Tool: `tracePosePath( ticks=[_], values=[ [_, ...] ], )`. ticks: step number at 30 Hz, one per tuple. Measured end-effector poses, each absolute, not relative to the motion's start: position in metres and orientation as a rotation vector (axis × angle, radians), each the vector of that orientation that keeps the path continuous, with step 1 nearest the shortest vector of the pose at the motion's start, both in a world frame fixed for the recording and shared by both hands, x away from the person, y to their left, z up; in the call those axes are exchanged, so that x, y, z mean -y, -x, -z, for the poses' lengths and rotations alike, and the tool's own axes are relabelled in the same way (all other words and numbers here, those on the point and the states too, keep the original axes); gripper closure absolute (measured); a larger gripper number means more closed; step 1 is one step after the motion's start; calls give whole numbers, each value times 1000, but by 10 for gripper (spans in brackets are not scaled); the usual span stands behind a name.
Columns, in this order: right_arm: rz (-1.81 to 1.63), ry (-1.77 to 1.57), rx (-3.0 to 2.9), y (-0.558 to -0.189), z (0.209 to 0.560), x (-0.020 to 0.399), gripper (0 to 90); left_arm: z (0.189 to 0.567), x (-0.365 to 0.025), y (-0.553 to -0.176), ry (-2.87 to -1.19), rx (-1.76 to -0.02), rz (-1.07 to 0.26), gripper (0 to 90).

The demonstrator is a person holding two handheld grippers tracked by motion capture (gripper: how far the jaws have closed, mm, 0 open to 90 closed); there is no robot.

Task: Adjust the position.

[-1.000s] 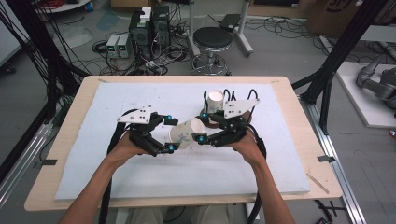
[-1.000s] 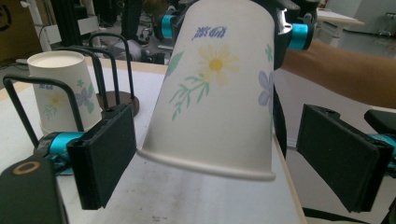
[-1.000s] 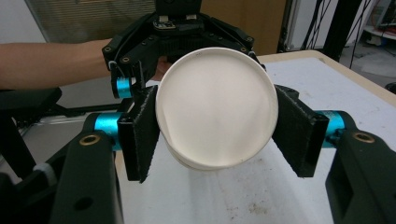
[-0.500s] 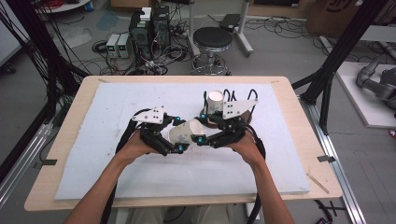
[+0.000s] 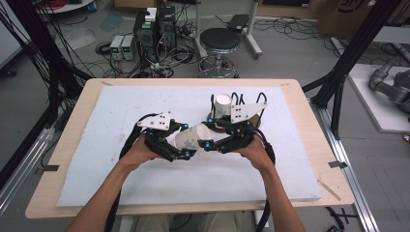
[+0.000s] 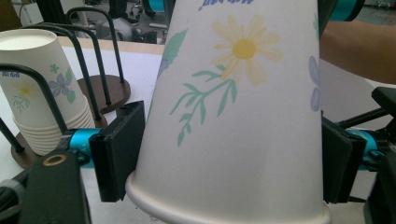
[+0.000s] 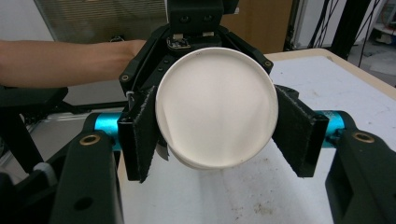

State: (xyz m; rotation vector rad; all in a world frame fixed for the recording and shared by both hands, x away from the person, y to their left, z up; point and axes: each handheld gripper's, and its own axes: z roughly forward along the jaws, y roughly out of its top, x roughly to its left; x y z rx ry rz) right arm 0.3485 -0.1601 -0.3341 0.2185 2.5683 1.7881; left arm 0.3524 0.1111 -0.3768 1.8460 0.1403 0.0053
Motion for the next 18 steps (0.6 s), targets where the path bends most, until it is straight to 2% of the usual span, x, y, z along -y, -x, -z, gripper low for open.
tracePosePath(
  ticks=[8, 9, 11, 18],
  values=[
    [-1775, -227, -2569, -349, 335, 160, 364, 376, -113, -352, -1858, -144, -15, 245],
    [-1774, -229, -2564, -349, 335, 160, 335, 376, -113, -352, -1858, -145, -15, 246],
    [-1765, -289, -2557, -349, 336, 159, 161, 376, -114, -351, -1866, -141, -22, 248],
    [-1733, -301, -2570, -348, 337, 160, 153, 376, -116, -350, -1895, -151, -35, 250]
  ],
)
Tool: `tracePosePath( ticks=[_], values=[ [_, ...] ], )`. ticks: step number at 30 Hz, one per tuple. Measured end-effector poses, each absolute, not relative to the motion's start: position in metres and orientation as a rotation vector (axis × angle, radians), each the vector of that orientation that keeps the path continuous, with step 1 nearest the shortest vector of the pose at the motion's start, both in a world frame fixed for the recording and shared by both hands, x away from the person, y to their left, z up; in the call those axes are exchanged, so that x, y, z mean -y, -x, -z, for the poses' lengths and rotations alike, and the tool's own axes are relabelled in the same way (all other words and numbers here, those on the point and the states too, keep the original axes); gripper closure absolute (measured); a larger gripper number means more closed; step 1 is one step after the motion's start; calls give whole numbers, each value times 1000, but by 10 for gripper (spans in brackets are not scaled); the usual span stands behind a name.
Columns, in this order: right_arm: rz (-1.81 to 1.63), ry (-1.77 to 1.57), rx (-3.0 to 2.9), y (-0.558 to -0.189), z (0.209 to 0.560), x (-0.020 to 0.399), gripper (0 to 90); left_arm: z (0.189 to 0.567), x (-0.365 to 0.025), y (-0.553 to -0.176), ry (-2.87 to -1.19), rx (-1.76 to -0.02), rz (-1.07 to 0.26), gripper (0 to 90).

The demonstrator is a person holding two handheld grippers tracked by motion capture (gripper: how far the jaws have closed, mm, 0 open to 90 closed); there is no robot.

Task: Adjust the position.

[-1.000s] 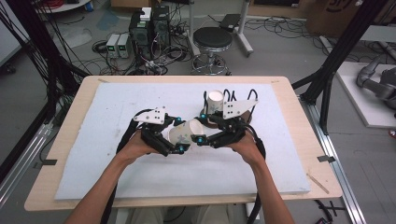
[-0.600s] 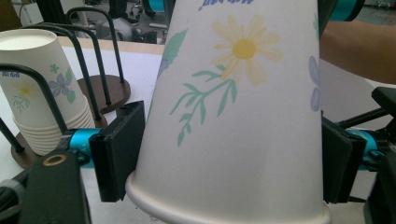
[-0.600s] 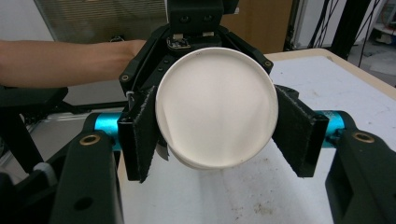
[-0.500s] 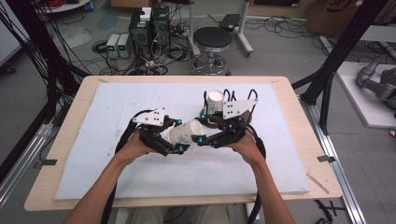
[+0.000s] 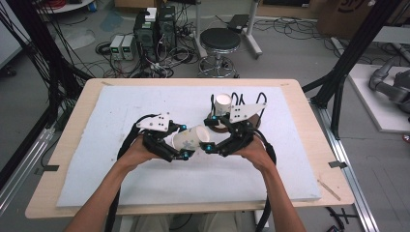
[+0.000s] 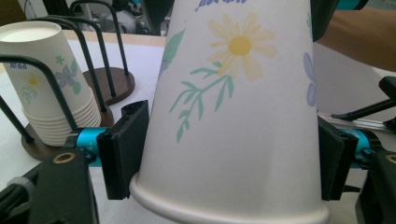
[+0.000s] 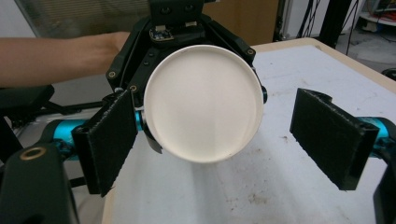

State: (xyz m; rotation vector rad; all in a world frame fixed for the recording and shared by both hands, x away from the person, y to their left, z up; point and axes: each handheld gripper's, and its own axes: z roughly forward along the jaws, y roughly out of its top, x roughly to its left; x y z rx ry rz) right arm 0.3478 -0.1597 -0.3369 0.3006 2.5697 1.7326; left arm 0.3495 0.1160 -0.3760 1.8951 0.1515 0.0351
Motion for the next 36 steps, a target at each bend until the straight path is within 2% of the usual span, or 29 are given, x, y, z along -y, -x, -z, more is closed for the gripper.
tracePosePath(
  ticks=[3, 8, 20, 27, 36],
  values=[
    [-1699, -294, -2583, -347, 338, 160, 153, 374, -117, -347, -1923, -159, -45, 250],
    [-1596, -266, -2643, -345, 337, 159, 154, 366, -122, -345, -2061, -154, -67, 250],
    [-1129, -183, -2838, -344, 331, 142, 155, 347, -112, -346, -2387, -77, -33, 249],
    [-876, -129, -2915, -346, 325, 133, 157, 338, -104, -350, -2482, -63, -20, 250],
    [-762, -95, -2955, -348, 324, 125, 158, 339, -95, -351, -2540, -53, -18, 250]
  ],
)
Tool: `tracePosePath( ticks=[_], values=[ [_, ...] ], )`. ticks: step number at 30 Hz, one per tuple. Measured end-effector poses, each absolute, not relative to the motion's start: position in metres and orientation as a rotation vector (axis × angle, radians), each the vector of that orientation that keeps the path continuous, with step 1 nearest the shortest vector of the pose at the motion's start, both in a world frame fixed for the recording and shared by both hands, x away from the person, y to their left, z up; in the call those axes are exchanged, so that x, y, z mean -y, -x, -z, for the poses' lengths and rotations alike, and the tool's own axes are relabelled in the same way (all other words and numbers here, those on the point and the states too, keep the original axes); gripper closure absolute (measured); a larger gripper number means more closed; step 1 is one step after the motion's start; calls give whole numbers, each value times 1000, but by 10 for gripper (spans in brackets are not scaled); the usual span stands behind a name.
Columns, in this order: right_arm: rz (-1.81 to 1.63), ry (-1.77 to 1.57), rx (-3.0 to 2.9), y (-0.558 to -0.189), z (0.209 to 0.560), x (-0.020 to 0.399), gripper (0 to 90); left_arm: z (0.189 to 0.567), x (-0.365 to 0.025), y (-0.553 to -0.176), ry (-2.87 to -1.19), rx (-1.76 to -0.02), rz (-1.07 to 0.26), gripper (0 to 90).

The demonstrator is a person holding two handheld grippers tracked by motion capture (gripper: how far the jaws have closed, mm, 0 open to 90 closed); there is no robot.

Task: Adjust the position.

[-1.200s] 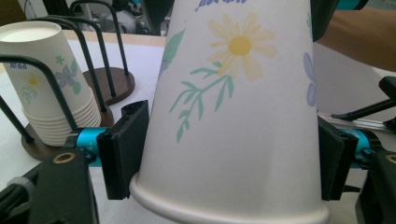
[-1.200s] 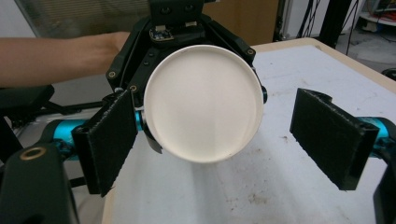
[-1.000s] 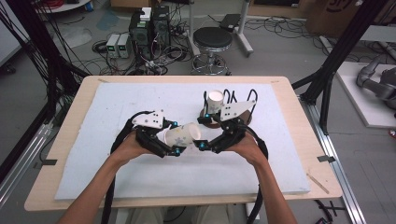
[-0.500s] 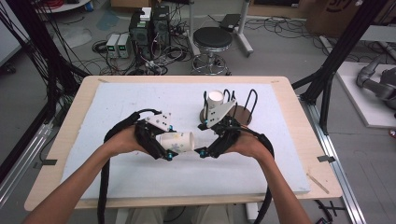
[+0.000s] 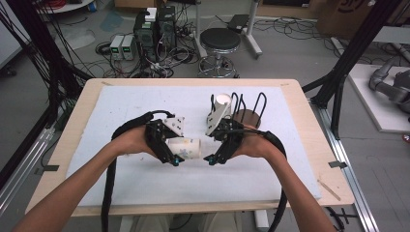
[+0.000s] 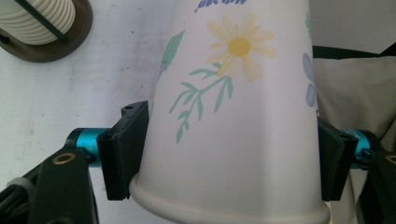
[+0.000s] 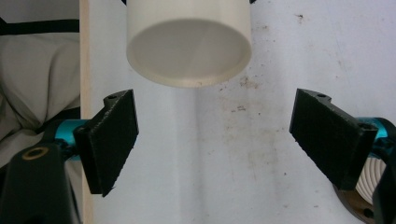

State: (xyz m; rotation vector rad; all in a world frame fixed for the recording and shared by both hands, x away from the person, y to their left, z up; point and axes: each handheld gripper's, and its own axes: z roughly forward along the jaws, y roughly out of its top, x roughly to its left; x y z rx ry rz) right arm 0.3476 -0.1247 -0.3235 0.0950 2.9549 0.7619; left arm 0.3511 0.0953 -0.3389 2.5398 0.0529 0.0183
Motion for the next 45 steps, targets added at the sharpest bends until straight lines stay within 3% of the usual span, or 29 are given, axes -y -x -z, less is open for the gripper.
tracePosePath(
  ticks=[22, 23, 25, 33, 36, 39, 45],
  values=[
    [-790, -47, -2972, -345, 325, 112, 159, 342, -77, -350, -2524, -33, -5, 250],
    [-792, -48, -2973, -345, 326, 111, 169, 342, -77, -350, -2523, -35, -5, 250],
    [-788, -15, -2980, -344, 324, 110, 337, 342, -77, -350, -2527, -36, -14, 249],
    [-779, 16, -2972, -343, 324, 109, 376, 344, -79, -350, -2517, -44, -15, 253],
    [-781, 16, -2972, -343, 324, 109, 375, 345, -80, -351, -2496, -32, -16, 231],
    [-791, 31, -2968, -343, 324, 109, 376, 347, -81, -352, -2434, -74, 33, 78],
    [-780, 10, -2975, -344, 326, 110, 375, 346, -84, -351, -2408, -55, 25, 68]
  ],
)
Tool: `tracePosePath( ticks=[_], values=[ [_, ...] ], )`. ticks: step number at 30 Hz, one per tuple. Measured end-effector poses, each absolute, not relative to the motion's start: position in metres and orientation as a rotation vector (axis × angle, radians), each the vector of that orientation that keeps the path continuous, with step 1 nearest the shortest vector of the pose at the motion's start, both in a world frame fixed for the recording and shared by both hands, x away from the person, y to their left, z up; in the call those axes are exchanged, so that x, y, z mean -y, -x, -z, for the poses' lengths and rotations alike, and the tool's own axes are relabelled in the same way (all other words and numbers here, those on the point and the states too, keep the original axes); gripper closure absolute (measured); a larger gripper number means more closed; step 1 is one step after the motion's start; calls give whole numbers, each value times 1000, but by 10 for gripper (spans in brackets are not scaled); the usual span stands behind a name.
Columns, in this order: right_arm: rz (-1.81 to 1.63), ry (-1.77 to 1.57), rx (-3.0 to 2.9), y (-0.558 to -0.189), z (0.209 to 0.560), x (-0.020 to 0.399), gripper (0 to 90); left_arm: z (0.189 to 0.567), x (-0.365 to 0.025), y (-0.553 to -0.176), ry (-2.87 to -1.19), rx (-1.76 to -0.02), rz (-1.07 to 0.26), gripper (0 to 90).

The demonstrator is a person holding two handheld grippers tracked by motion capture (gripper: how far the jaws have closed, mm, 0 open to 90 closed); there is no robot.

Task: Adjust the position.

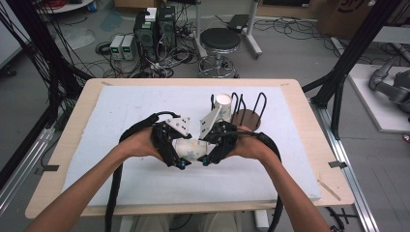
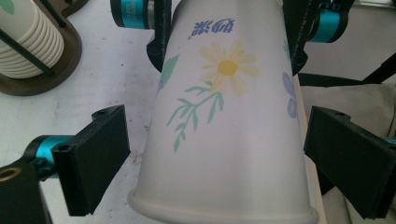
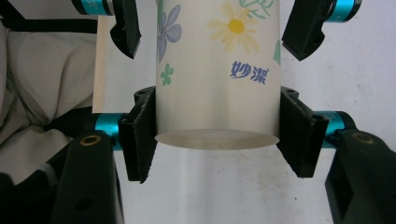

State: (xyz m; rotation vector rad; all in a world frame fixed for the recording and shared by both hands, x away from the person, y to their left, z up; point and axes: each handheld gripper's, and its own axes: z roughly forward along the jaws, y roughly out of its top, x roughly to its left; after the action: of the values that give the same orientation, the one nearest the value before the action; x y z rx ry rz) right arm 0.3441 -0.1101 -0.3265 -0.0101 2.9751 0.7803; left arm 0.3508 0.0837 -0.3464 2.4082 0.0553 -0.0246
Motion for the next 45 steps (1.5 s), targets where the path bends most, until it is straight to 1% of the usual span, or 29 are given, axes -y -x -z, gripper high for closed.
tracePosePath(
  ticks=[4, 8, 14, 22, 29, 42, 45],
  values=[
    [-817, 10, -2969, -345, 329, 113, 375, 344, -88, -350, -2371, -52, 5, 69],
    [-862, -43, -2963, -344, 334, 121, 375, 339, -98, -351, -2301, -85, 1, 69],
    [-1027, -82, -2915, -344, 340, 137, 374, 337, -117, -349, -2178, -105, -13, 69],
    [-1206, -134, -2843, -341, 348, 151, 374, 348, -140, -341, -2044, -153, -28, 69],
    [-1345, -147, -2755, -338, 359, 156, 374, 364, -154, -335, -1946, -214, -36, 69],
    [-1669, -213, -2635, -336, 388, 163, 374, 393, -162, -327, -1772, -246, -37, 69],
    [-1730, -222, -2607, -335, 394, 164, 374, 398, -160, -328, -1765, -231, -17, 69]
  ],
)
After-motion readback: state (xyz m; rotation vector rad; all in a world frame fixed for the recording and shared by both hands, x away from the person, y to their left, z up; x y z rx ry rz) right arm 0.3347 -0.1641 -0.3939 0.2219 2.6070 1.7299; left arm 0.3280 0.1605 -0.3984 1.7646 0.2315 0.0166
